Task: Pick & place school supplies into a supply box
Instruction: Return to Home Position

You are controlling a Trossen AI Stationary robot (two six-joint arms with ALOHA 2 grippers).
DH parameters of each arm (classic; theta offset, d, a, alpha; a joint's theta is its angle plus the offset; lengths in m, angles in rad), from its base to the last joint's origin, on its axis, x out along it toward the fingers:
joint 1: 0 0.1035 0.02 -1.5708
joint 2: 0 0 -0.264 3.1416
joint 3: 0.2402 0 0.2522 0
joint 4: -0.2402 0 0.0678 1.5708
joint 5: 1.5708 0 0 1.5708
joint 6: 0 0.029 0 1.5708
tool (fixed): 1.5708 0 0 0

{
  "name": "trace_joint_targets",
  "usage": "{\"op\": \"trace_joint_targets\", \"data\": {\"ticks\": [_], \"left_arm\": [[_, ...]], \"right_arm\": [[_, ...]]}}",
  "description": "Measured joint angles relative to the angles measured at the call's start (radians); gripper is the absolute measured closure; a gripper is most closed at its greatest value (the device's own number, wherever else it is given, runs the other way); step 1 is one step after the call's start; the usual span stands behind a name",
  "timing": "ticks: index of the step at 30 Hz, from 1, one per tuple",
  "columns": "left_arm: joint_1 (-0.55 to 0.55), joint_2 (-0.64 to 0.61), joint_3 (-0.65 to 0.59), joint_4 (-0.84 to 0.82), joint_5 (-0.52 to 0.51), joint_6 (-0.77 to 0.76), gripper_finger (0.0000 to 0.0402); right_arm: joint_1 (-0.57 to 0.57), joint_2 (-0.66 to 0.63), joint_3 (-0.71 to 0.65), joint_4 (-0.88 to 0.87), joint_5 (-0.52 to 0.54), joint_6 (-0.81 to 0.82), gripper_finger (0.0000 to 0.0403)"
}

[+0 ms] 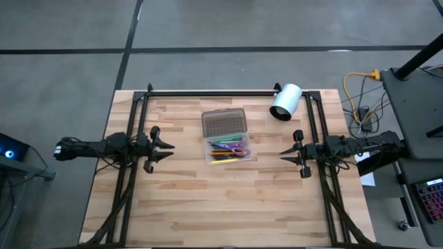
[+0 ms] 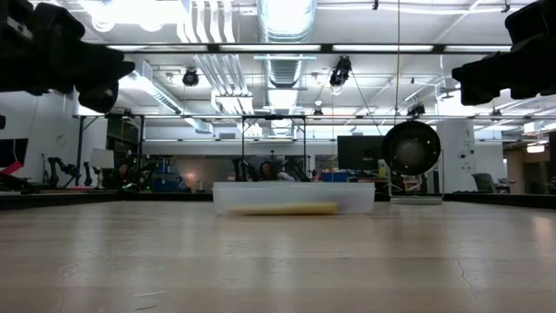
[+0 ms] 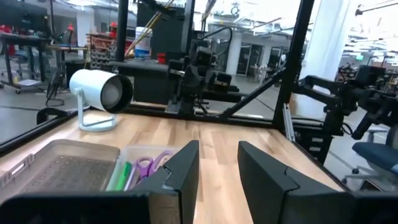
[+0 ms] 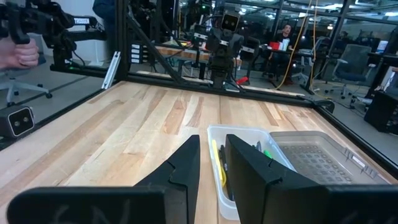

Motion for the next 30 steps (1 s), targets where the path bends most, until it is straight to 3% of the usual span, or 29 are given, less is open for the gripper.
{"op": "trace_joint_targets", "data": {"ticks": [15,30], "left_arm": [[0.000,0.012,-0.001,-0.036,-0.042,0.024,0.0306],[0.000,0.132,0.000,-0.040,-0.042,0.021,0.0306]], "right_arm": [[0.000,0.000,0.000,0.000,0.000,0.000,0.0335],[0.000,0.000,0.000,0.000,0.000,0.000,0.0335]]}}
